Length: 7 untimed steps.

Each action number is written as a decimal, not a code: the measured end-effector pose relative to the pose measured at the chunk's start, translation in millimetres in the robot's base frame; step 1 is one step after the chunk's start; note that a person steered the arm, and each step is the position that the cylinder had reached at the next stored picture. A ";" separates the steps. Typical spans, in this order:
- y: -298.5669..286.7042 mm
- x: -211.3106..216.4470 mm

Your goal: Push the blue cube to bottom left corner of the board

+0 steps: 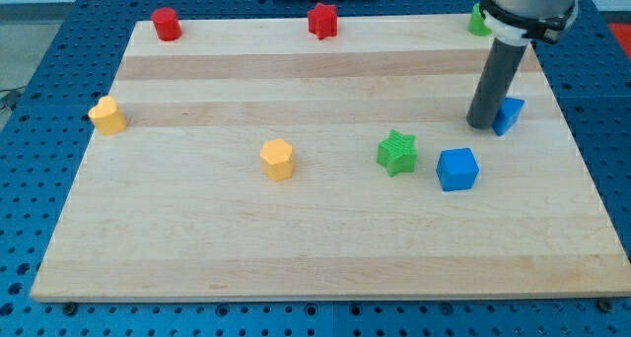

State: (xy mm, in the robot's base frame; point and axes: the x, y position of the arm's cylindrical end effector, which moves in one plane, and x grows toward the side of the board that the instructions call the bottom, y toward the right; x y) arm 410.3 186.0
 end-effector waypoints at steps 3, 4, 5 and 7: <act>-18.4 31.2; -20.8 41.8; -21.1 51.1; -26.1 69.4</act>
State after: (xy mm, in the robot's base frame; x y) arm 479.6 159.8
